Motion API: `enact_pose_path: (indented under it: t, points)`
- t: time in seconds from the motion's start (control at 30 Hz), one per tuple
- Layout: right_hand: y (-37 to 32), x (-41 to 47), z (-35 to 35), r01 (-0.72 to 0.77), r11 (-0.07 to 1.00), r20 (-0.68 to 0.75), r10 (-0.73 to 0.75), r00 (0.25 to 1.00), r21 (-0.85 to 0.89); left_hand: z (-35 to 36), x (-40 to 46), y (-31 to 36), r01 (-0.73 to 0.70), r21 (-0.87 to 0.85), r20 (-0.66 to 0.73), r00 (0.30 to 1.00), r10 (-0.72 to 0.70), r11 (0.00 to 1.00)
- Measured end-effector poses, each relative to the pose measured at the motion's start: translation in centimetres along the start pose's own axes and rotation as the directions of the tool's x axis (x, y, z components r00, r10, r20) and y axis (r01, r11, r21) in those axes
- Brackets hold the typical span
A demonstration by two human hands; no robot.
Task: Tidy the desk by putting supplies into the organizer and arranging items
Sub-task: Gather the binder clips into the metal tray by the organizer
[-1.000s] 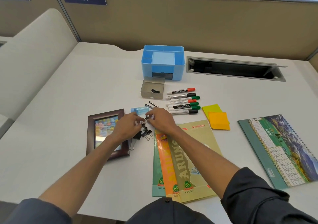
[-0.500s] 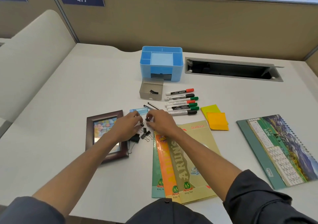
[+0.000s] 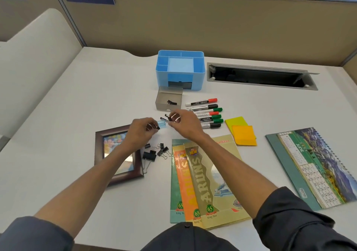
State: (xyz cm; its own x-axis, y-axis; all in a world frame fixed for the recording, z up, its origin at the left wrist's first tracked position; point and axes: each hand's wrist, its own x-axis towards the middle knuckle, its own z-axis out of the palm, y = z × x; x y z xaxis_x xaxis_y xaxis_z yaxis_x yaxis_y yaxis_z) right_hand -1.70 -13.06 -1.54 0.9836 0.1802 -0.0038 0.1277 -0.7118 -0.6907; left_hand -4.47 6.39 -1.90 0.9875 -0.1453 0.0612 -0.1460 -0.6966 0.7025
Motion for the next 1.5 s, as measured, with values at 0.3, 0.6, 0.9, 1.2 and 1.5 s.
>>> enact_pose_path:
  t: [0.3, 0.6, 0.9, 1.2, 1.5]
  points:
    - [-0.6, 4.2, -2.8, -0.087, 0.996, -0.173, 0.085, 0.981, -0.002, -1.4, 6.7, 2.7, 0.084, -0.204, -0.202, 0.971, -0.126, 0.975]
    - [-0.4, 6.6, -2.8, -0.113, 0.991, -0.2, 0.124, 0.972, 0.065, -0.2, 10.6, 2.7, 0.187, -0.201, -0.139, 0.966, -0.217, 0.962]
    - [0.8, 4.0, -2.0, -0.038, 0.998, -0.119, 0.043, 0.992, 0.046, -0.2, 7.4, 1.6, 0.053, 0.066, -0.205, 0.978, -0.038, 0.996]
    - [0.3, -0.1, 0.3, 0.012, 1.0, 0.049, -0.012, 0.999, 0.002, -0.9, 2.1, 1.1, 0.045, 0.175, -0.127, 0.992, -0.023, 0.983]
    - [-0.9, -3.1, 0.9, 0.168, 0.976, 0.306, -0.119, 0.945, -0.138, -1.8, -1.3, -0.3, 0.046, 0.262, 0.077, 0.995, -0.068, 0.964]
